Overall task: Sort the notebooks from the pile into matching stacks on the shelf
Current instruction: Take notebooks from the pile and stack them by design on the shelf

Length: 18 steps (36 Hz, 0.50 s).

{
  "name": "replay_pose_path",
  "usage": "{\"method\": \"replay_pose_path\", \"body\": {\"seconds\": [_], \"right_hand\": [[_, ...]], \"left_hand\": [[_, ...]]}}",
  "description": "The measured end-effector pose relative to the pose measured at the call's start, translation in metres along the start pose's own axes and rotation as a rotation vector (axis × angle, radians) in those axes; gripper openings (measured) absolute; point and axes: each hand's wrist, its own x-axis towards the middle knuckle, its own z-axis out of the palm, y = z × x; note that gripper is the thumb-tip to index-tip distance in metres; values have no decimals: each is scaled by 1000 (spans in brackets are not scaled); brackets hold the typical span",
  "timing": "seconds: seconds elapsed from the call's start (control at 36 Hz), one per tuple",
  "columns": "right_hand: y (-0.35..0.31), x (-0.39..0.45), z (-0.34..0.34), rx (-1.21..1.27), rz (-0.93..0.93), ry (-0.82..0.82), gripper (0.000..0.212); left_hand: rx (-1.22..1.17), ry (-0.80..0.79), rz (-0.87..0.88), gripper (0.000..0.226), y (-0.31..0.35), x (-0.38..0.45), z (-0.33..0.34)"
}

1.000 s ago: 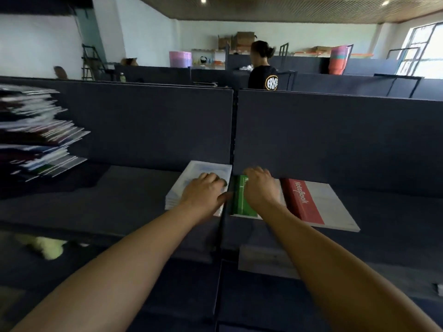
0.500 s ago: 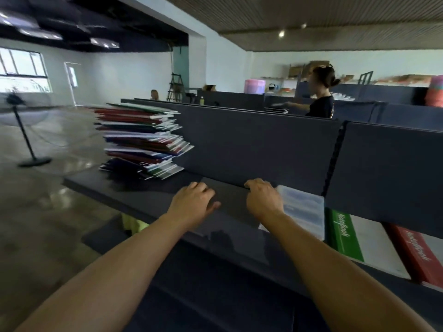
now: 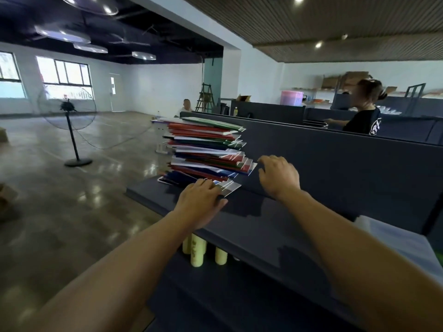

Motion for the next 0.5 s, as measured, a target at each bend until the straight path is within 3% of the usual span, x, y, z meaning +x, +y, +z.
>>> {"method": "replay_pose_path", "body": {"seconds": [0.14,0.5], "right_hand": [[-6,39,-1,-19,11,38,28],[-8,125,28,-7,25,-19,41]], "left_hand": [[10,5,11,42,-21,19,10],[8,41,35,41,-43,93,25]]}}
